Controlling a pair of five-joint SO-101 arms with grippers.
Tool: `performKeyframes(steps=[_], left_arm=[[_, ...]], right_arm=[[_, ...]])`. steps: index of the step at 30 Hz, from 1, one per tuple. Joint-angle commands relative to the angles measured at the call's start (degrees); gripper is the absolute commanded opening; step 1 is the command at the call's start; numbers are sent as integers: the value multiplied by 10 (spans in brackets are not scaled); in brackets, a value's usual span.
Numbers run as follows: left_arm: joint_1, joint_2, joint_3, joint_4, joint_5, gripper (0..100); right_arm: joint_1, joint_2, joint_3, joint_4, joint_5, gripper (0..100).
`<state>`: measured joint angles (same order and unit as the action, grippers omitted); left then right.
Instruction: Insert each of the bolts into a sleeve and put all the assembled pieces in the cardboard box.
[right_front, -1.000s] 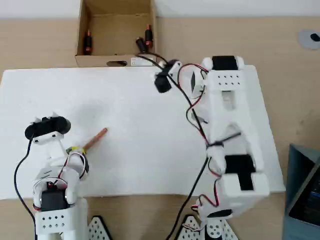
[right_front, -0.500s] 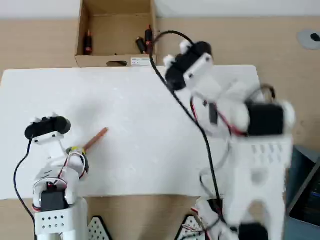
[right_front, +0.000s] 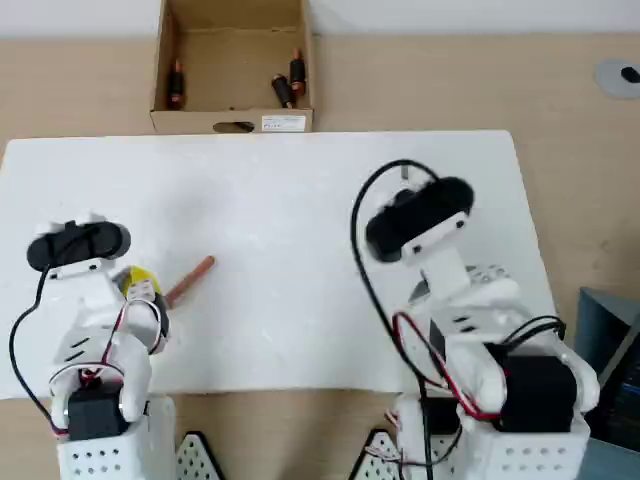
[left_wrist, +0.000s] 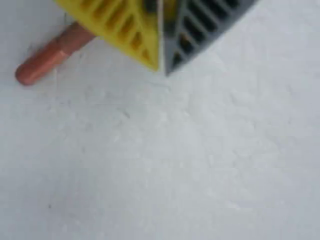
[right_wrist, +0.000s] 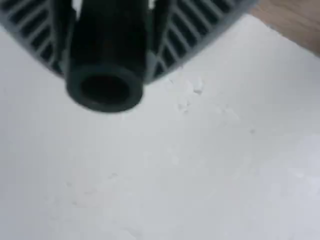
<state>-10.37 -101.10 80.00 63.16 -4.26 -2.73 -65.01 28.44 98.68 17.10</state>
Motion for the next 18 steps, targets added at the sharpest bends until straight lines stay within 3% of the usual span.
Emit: performKeyframes(steps=[1,11,18], left_arm=[[-4,11,-82,2,-31,3],[-4,315,-319,10,-34,3],[34,542,-455,140,-38,2]], right_arm=[[55,-8,12,-40,-40,11],[127,-9,72,-101,-104,10],[127,-9,85,-105,-135,10]])
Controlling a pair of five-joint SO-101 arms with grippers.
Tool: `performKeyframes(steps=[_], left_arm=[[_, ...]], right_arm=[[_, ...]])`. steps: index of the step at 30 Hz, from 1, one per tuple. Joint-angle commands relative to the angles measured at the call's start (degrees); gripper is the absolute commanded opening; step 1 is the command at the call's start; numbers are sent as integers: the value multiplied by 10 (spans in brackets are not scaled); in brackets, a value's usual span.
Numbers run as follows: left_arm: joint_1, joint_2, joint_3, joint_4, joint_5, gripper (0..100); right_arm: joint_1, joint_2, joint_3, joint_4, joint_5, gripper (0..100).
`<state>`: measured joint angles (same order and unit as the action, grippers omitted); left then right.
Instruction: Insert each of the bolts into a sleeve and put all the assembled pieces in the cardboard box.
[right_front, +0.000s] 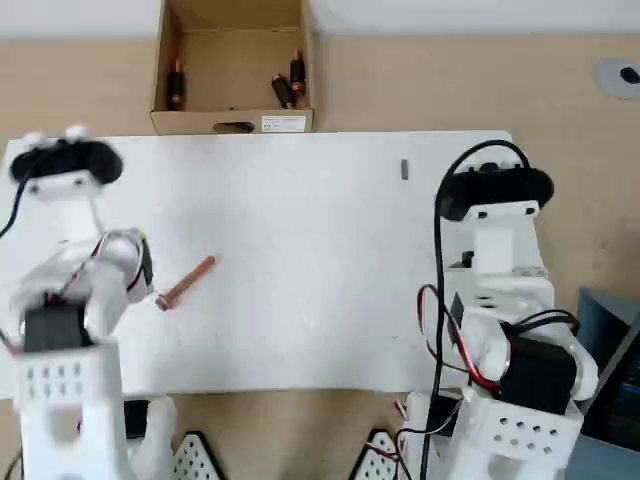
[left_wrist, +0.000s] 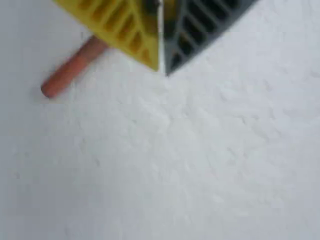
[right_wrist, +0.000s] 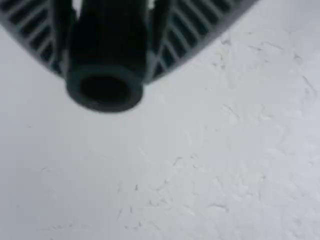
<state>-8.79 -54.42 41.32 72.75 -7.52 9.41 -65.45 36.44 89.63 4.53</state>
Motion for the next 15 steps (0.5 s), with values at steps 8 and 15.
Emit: performKeyframes(steps=[8,15], left_arm=[[88,203,-119,123,-150,2],[90,288,-116,186,-244,54]], right_arm=[[6,-5,38,-30,-16,10],[7,-5,38,-30,-16,10]])
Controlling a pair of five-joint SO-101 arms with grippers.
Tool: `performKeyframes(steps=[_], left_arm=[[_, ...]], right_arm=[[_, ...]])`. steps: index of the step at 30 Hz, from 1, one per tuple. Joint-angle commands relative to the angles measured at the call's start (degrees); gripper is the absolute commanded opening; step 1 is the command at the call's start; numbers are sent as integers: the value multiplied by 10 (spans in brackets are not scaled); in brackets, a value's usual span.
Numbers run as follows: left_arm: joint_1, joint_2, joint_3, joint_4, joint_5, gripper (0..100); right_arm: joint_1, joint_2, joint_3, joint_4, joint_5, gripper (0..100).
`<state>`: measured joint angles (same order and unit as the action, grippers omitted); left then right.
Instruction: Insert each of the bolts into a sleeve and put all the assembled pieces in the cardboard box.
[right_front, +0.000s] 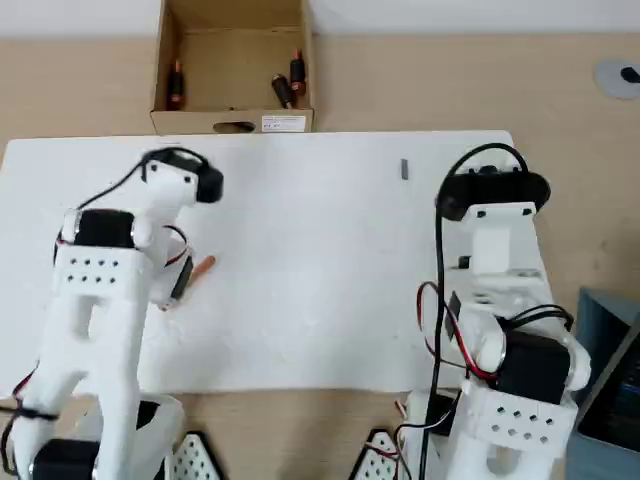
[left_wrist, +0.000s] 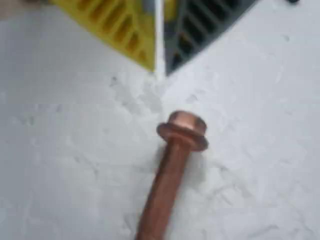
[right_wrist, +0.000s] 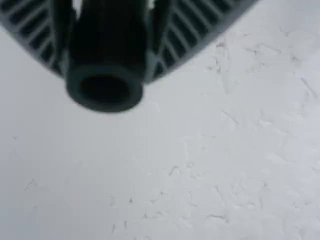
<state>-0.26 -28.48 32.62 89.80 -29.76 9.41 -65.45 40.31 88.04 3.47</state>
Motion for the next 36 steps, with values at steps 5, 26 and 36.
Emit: performKeyframes(steps=[5,26,36], left_arm=[[4,92,-34,9,-50,60],[-48,128,-34,-101,-124,136],[-58,210,-72,-103,-139,133]], right_arm=[[7,-5,0,-14,-5,10],[7,-5,1,-15,-2,11],[6,-5,1,-15,-2,11]])
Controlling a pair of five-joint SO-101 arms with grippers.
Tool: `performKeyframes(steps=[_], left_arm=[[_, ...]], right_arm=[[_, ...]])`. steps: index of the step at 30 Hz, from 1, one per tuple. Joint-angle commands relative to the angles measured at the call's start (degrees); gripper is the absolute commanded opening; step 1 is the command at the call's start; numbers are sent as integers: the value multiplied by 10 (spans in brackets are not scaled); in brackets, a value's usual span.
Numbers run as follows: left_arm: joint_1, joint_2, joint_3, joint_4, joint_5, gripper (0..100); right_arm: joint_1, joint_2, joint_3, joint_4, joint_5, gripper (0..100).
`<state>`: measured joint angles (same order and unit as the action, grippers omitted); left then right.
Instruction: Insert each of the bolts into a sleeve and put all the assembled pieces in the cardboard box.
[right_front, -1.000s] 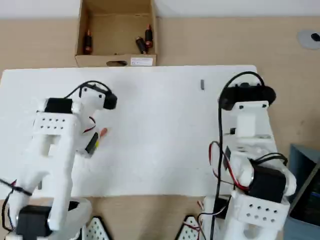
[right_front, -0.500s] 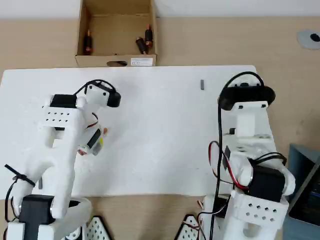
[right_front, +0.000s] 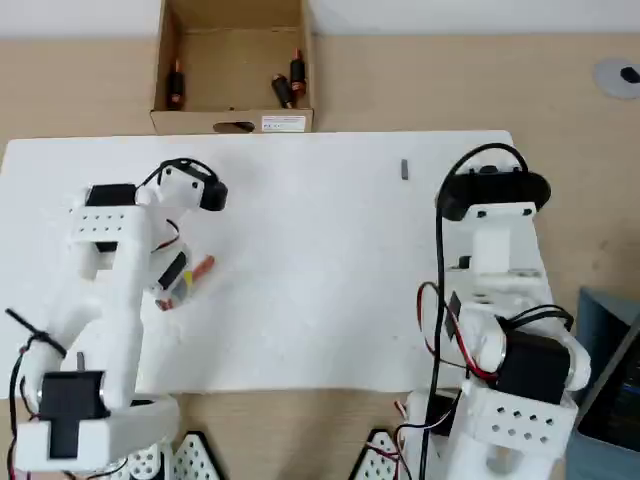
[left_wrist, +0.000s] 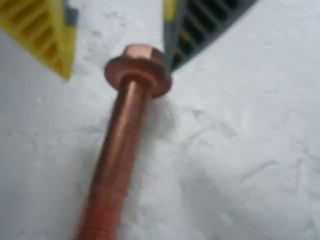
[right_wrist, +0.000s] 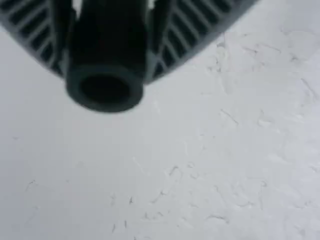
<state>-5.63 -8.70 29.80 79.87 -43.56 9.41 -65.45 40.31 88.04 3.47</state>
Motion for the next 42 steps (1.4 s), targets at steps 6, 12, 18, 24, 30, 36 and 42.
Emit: performKeyframes(steps=[6,12,18,24,30,36,42], left_arm=[[-4,68,-63,-4,-3,133],[-2,135,-62,-10,-3,131],[-2,191,-62,-30,-2,0],[-10,201,-67,-18,18,7],[-7,157,-152,49,128,7],[-12,150,-265,112,316,7],[-13,148,-339,99,413,6]], right_arm=[[6,-5,1,-15,-2,11],[6,-5,1,-15,-2,11],[6,-4,1,-15,-1,11],[6,-4,1,-15,-1,11],[5,-4,1,-15,-1,11],[3,-4,-1,-15,-1,11],[2,-4,-1,-15,-1,11]])
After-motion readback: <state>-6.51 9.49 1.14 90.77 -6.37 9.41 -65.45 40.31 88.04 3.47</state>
